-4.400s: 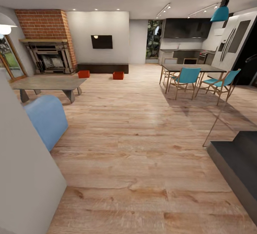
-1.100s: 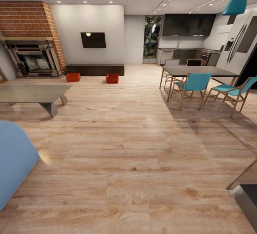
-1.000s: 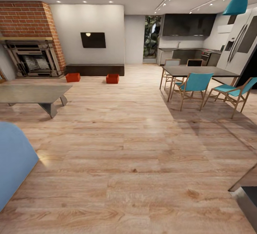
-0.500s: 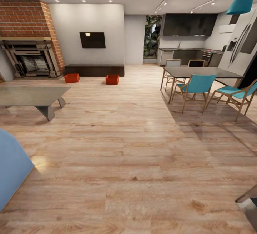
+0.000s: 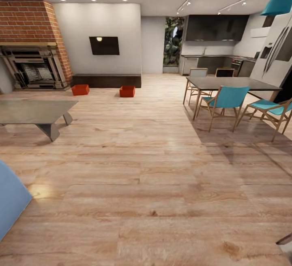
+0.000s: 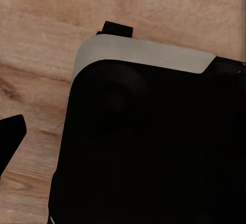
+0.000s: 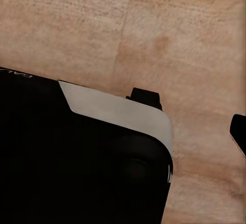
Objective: Move the two storage containers from the living room to the garage. In the garage, place one container on the floor and stack the other container on top of it (either order is fine).
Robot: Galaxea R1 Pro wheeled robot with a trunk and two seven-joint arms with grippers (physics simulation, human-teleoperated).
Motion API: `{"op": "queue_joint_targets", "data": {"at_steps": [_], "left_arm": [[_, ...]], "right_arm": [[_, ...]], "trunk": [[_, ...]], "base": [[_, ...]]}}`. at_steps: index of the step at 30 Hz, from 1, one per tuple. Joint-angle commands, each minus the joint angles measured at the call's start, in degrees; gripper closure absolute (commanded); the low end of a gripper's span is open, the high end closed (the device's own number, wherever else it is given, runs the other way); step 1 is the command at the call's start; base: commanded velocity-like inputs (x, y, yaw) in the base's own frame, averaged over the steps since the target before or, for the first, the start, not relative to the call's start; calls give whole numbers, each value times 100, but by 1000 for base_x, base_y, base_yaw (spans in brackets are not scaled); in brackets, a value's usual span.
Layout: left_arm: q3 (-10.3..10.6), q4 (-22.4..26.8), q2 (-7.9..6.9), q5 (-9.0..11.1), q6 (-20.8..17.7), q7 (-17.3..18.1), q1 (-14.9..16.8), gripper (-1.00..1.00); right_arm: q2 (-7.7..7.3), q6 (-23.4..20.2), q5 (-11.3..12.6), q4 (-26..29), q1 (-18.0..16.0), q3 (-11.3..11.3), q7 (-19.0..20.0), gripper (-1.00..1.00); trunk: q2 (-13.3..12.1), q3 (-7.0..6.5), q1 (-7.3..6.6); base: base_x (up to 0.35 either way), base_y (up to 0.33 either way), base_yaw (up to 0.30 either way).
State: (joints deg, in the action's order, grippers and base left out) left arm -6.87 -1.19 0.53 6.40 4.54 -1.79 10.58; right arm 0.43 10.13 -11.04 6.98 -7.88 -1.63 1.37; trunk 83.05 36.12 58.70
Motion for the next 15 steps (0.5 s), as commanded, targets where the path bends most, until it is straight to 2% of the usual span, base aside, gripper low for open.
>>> {"op": "queue_joint_targets", "data": {"at_steps": [1,15], "left_arm": [[-25,-13,1,36,29,-5,6,-100],[-25,-13,0,36,29,-5,6,-100]], "right_arm": [[-2,15,-10,-4,-3,-13,4,-100],[-5,15,-14,-4,-3,-13,3,-100]], "trunk": [[2,5,2],[2,5,2]], "base": [[247,0,0],[246,0,0]]}}
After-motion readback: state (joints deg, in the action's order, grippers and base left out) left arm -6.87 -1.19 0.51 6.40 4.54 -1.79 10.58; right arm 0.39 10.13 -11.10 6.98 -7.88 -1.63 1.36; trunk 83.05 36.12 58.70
